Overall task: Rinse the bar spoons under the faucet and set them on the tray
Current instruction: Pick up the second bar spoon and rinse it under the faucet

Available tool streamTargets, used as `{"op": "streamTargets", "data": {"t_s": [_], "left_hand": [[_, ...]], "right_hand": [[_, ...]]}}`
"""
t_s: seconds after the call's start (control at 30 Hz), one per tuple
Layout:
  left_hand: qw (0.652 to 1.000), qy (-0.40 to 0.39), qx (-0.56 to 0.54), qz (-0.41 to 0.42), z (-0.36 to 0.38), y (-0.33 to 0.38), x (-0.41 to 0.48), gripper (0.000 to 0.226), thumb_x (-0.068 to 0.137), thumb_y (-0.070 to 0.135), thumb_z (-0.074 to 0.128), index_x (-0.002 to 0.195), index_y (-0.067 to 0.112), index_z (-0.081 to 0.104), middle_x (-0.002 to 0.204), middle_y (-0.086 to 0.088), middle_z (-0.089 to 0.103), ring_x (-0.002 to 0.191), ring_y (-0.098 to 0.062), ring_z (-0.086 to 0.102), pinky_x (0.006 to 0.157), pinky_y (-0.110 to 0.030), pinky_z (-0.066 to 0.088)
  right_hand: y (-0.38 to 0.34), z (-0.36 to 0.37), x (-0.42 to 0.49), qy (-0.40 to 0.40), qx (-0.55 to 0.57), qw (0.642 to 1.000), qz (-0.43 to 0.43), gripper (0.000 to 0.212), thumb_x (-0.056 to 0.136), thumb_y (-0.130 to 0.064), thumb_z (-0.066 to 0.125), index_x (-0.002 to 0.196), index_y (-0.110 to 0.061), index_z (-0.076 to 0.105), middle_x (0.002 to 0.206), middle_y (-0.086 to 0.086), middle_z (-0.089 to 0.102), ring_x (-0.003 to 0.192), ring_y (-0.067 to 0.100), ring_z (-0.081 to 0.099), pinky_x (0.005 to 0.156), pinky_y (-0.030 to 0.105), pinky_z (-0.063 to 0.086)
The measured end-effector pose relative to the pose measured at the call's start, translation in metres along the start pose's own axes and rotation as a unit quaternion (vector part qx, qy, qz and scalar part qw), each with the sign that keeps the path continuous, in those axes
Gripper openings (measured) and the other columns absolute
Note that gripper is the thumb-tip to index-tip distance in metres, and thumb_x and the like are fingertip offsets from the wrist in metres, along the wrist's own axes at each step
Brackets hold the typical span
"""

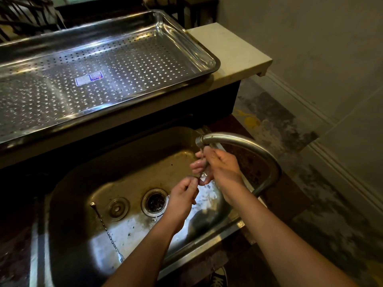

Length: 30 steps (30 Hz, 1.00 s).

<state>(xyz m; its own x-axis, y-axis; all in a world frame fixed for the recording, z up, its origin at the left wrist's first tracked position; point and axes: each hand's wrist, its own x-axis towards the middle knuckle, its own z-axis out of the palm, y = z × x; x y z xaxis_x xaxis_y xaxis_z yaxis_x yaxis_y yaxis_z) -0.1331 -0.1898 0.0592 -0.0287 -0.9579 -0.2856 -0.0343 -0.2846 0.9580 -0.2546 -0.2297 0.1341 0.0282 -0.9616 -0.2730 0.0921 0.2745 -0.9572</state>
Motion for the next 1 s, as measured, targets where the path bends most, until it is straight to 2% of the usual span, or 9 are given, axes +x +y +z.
{"op": "streamTargets", "data": {"t_s": [0.17, 0.23, 0.33, 0.47, 0.57, 0.67, 0.77, 0.87, 1.0], "left_hand": [[1.0, -0.005, -0.025, -0.001, 0.003, 0.006, 0.004, 0.017, 0.098, 0.024, 0.052, 0.1, 0.016, 0.066, 0.061, 0.012, 0.051, 0.061, -0.008, 0.043, 0.057, -0.024, 0.042], [0.999, -0.013, -0.032, 0.003, 0.003, 0.009, 0.005, 0.019, 0.099, 0.021, 0.05, 0.107, 0.014, 0.066, 0.064, 0.012, 0.054, 0.062, -0.007, 0.044, 0.061, -0.025, 0.043], [0.999, -0.033, -0.042, 0.009, 0.004, 0.017, 0.005, 0.018, 0.099, 0.01, 0.046, 0.1, 0.004, 0.064, 0.07, -0.003, 0.055, 0.066, -0.012, 0.049, 0.066, -0.027, 0.046], [0.996, -0.04, -0.074, 0.03, 0.009, 0.031, 0.004, 0.019, 0.098, 0.0, 0.044, 0.109, -0.002, 0.059, 0.092, -0.019, 0.062, 0.085, -0.025, 0.06, 0.083, -0.034, 0.051], [0.995, -0.035, -0.066, 0.06, 0.01, 0.04, 0.004, 0.021, 0.097, 0.0, 0.045, 0.111, -0.002, 0.06, 0.093, -0.017, 0.064, 0.083, -0.021, 0.063, 0.078, -0.031, 0.054], [0.996, -0.027, -0.044, 0.071, 0.009, 0.043, 0.005, 0.016, 0.096, -0.001, 0.047, 0.096, -0.009, 0.06, 0.084, -0.017, 0.061, 0.077, -0.023, 0.058, 0.076, -0.031, 0.053], [0.995, -0.046, -0.013, 0.088, 0.004, 0.045, 0.006, 0.016, 0.097, 0.002, 0.047, 0.091, 0.003, 0.061, 0.077, -0.005, 0.062, 0.074, -0.018, 0.059, 0.074, -0.03, 0.051], [0.987, -0.029, 0.099, 0.125, -0.01, 0.042, 0.012, 0.011, 0.096, 0.016, 0.055, 0.1, 0.021, 0.063, 0.083, 0.008, 0.07, 0.081, -0.009, 0.067, 0.077, -0.031, 0.055], [0.967, -0.026, 0.207, 0.149, -0.018, 0.045, 0.021, 0.021, 0.09, 0.029, 0.058, 0.111, 0.031, 0.058, 0.09, 0.012, 0.072, 0.084, -0.005, 0.067, 0.078, -0.039, 0.056]], "right_hand": [[0.003, 0.001, -0.001, -0.076, -0.048, 0.996, -0.004, 0.022, 0.1, 0.001, 0.047, 0.112, -0.01, 0.063, 0.099, 0.006, 0.075, 0.08, 0.014, 0.071, 0.056, 0.021, 0.054], [0.002, 0.001, -0.001, -0.068, -0.029, 0.997, 0.004, 0.019, 0.101, -0.005, 0.048, 0.112, -0.008, 0.064, 0.101, 0.009, 0.075, 0.079, 0.015, 0.07, 0.053, 0.019, 0.052], [0.001, -0.001, 0.002, -0.007, -0.055, 0.998, 0.002, 0.024, 0.101, -0.027, 0.051, 0.101, -0.013, 0.071, 0.092, 0.002, 0.075, 0.077, 0.015, 0.068, 0.054, 0.021, 0.049], [0.007, -0.003, 0.002, 0.023, -0.215, 0.973, -0.079, 0.017, 0.092, -0.015, 0.066, 0.085, -0.027, 0.074, 0.09, -0.01, 0.065, 0.076, 0.0, 0.063, 0.059, 0.006, 0.046], [0.005, -0.003, 0.003, 0.03, -0.144, 0.988, -0.047, 0.026, 0.084, -0.014, 0.076, 0.071, -0.037, 0.075, 0.077, -0.008, 0.074, 0.062, 0.001, 0.067, 0.05, 0.017, 0.053], [-0.001, -0.004, 0.005, 0.051, -0.083, 0.994, -0.043, 0.022, 0.083, -0.021, 0.078, 0.067, -0.036, 0.076, 0.064, -0.003, 0.073, 0.051, 0.009, 0.061, 0.05, 0.028, 0.054], [-0.001, -0.004, 0.005, 0.015, -0.079, 0.995, -0.061, 0.015, 0.088, -0.021, 0.073, 0.079, -0.032, 0.076, 0.068, -0.007, 0.074, 0.055, 0.009, 0.062, 0.051, 0.021, 0.053], [-0.001, -0.008, 0.003, -0.042, -0.097, 0.992, -0.076, 0.029, 0.09, -0.007, 0.067, 0.093, -0.035, 0.075, 0.089, -0.004, 0.078, 0.068, 0.013, 0.068, 0.061, 0.023, 0.058], [0.001, -0.006, 0.002, -0.025, -0.057, 0.992, -0.107, 0.023, 0.088, -0.008, 0.071, 0.094, -0.029, 0.078, 0.097, -0.014, 0.076, 0.078, -0.002, 0.067, 0.058, 0.009, 0.047]]}}
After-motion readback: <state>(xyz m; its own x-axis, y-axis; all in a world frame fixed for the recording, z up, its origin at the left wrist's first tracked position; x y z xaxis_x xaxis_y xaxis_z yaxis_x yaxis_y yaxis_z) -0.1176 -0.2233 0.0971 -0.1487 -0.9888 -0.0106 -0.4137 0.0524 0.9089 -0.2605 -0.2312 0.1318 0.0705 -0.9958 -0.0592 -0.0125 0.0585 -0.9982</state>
